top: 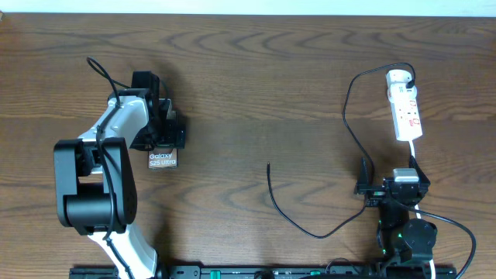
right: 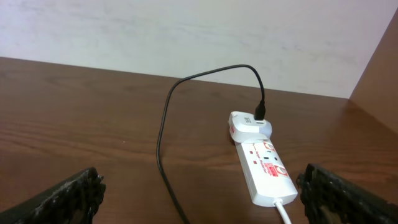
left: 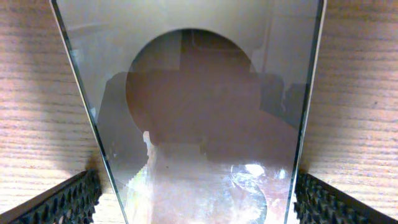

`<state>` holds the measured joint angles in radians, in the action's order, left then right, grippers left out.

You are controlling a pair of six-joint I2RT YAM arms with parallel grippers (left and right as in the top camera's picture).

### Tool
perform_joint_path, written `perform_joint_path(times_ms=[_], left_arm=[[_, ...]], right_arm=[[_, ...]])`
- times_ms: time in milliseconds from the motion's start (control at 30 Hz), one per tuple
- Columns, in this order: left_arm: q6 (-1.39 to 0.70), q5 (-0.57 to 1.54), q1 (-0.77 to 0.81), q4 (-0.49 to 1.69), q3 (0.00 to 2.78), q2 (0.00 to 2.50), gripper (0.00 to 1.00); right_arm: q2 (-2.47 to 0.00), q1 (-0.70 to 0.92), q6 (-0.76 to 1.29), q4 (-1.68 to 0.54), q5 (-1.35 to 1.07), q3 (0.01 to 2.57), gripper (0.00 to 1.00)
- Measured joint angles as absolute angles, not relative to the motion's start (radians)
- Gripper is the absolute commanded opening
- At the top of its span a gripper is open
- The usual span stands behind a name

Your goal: Plug charger to phone and switch on socket

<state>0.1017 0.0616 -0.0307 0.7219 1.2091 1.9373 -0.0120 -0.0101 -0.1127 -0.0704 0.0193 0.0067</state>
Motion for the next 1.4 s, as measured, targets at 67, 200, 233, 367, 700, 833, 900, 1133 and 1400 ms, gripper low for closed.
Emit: perform_joint_path(times_ms=[67,200,233,367,700,833,900,1133,1400], left_arm=[[0.102,0.062,-0.031,0.712,1.206,1.935,0.98],[0.102,0.062,-0.031,0.697,1.205,1.935,0.98],[0.102,0.061,-0.031,0.696,1.205,1.935,0.98],[0.107,0.062,-0.031,0.691,1.205,1.935,0.98],[0.115,0.060,-0.031,0.696,1.205,1.935,0.98],[0.125,0.058,-0.031,0.698,1.205,1.935,0.98],[0.129,0.058,-0.031,0.698,1.205,1.935,0.98],[0.133,0.057,-0.024,0.698,1.205,1.935,0.98],[0.141,0.057,-0.001,0.698,1.205,1.935,0.98]], right_arm=[[-0.012,-0.010,-0.113,-0.070,0.019,0.007,0.99],[-0.012,-0.010,-0.113,-0.070,0.019,0.007,0.99],[-0.012,-0.010,-0.113,-0.070,0.019,0.007,0.99],[-0.012,-0.010,-0.113,-0.070,0.019,0.007,0.99],[-0.012,-0.010,-0.113,-0.070,0.019,0.007,0.99],[-0.012,-0.010,-0.113,-0.070,0.019,0.007,0.99],[-0.012,-0.010,-0.113,-0.070,0.019,0.007,0.99],[-0.012,-0.010,-0.113,-0.070,0.019,0.007,0.99],[-0.012,-0.010,-0.113,-0.070,0.019,0.007,0.99]])
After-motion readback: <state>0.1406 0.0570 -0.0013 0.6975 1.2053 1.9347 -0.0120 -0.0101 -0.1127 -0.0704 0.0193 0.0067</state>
